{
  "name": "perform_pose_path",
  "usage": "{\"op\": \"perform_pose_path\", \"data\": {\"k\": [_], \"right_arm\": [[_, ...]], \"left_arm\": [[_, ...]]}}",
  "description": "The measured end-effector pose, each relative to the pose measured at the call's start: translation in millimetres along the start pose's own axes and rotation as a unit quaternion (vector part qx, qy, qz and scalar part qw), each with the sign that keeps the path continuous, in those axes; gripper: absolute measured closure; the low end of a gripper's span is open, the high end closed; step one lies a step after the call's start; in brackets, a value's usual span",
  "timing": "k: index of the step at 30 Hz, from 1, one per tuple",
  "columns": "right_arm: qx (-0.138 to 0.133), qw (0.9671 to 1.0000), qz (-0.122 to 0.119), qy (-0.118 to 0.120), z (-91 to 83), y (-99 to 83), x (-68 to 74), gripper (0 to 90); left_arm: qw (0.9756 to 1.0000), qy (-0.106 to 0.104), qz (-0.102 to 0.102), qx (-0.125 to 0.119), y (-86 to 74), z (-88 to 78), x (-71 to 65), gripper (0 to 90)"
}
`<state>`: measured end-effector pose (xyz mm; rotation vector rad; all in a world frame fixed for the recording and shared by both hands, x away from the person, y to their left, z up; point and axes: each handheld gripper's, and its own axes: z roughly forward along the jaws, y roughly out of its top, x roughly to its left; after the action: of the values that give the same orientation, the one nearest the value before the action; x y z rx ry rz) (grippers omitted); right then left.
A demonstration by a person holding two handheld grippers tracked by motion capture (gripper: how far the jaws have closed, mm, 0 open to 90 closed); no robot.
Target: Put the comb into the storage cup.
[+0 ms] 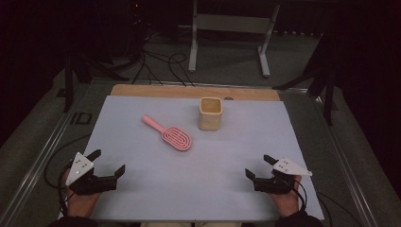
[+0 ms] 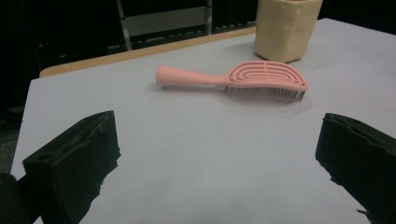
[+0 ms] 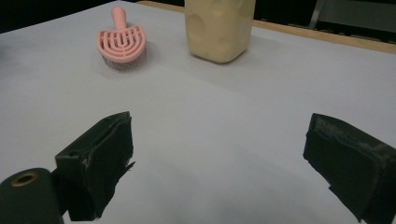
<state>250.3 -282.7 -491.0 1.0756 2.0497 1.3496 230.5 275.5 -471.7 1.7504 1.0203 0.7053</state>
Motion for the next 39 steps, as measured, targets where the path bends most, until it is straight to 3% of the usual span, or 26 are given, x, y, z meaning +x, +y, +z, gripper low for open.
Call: {"op": "perform_pose_path", "data": {"k": [19, 28, 39], "right_arm": [[-0.015, 0.9999, 0.001, -0.005, -0.1, -1.0, 0.1, 8.0], [-0.015, 0.9999, 0.000, -0.003, 3.0, -1.6, 0.6, 8.0], [-0.013, 0.9999, 0.001, 0.002, 6.7, -2.4, 1.5, 8.0]], "left_arm": [[0.9997, 0.000, 0.022, 0.014, 0.3, 11.5, -7.6, 0.3], [0.9999, -0.003, 0.014, 0.008, 8.1, 14.9, -3.8, 0.3], [0.9998, -0.001, 0.020, 0.006, 16.8, 22.9, -0.4, 0.3]]}}
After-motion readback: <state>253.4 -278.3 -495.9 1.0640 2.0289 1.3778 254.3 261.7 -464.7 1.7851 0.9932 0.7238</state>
